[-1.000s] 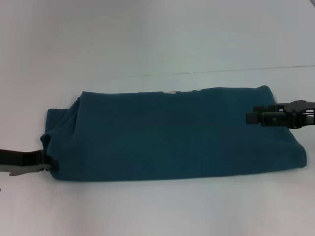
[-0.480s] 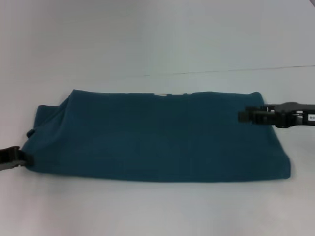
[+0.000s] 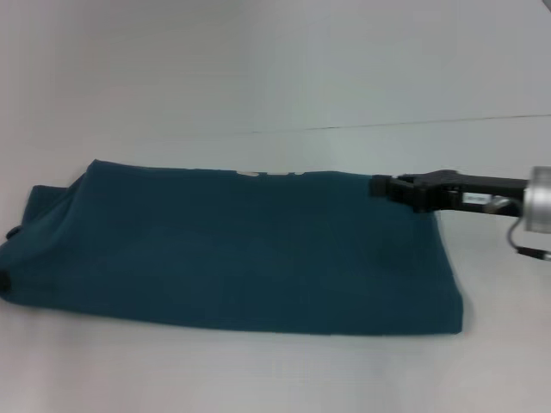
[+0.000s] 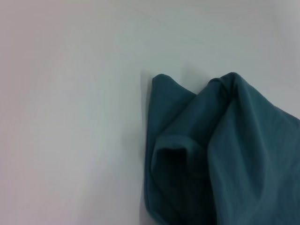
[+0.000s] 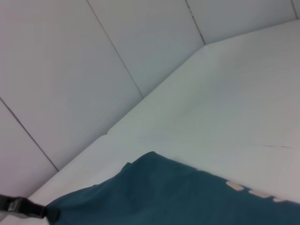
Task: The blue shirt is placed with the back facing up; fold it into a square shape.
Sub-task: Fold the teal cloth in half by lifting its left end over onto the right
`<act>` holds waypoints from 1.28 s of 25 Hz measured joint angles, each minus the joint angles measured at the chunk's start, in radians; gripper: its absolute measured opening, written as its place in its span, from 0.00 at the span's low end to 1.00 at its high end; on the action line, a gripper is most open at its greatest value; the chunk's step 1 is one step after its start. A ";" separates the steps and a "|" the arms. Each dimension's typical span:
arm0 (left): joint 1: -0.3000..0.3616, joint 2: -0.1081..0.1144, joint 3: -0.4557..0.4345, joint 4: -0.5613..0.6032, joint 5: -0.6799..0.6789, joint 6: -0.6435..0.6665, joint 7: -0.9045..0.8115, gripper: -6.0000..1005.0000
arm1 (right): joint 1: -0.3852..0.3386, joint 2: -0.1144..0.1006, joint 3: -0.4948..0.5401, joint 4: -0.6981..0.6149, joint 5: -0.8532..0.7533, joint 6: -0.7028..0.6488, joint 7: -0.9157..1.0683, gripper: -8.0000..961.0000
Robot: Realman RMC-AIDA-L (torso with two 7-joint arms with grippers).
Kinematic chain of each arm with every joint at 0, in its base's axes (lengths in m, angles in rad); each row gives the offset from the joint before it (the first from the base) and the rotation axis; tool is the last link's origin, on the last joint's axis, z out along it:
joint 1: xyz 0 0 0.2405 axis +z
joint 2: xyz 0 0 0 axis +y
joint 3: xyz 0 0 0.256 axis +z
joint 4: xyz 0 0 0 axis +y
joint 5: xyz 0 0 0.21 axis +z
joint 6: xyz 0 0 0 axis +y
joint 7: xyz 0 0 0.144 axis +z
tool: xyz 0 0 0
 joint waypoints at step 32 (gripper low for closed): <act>-0.062 0.010 -0.035 -0.001 -0.498 0.253 0.230 0.02 | 0.466 0.059 -0.040 0.674 0.107 0.813 -0.473 0.03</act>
